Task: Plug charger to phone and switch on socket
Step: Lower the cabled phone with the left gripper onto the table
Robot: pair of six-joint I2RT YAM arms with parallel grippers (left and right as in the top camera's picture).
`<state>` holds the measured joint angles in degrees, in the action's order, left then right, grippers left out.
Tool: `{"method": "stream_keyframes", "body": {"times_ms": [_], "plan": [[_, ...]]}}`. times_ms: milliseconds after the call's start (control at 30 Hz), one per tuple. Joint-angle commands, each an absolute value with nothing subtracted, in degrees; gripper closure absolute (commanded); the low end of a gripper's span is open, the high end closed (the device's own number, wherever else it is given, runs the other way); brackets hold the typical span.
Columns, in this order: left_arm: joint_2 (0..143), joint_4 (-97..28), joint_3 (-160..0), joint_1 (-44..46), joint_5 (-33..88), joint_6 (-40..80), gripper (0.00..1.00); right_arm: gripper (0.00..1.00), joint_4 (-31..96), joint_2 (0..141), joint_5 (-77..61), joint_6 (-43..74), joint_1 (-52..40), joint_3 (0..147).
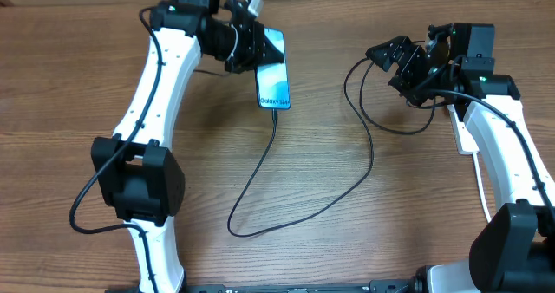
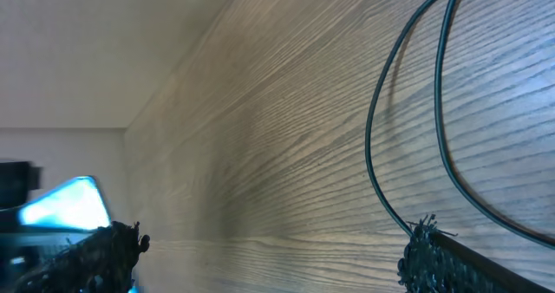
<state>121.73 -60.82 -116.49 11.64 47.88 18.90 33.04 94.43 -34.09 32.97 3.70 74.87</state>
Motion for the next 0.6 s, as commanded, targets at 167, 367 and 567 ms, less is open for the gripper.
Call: {"method": "stream_keyframes", "body": {"times_ms": [167, 367, 567], "plan": [[120.7, -53.9, -106.8, 13.2, 46.9, 20.9, 0.95, 0.0, 32.9, 92.9, -33.5, 32.5, 3.9, 75.5], [120.7, -48.0, -100.0, 13.9, 47.0, 21.9, 0.96, 0.0, 33.2, 92.9, -33.5, 31.3, 3.9, 75.5], [120.7, -45.6, -97.2, 15.3, 44.4, 23.4, 0.96, 0.0, 33.6, 92.9, -33.4, 30.1, 3.9, 75.5]]}}
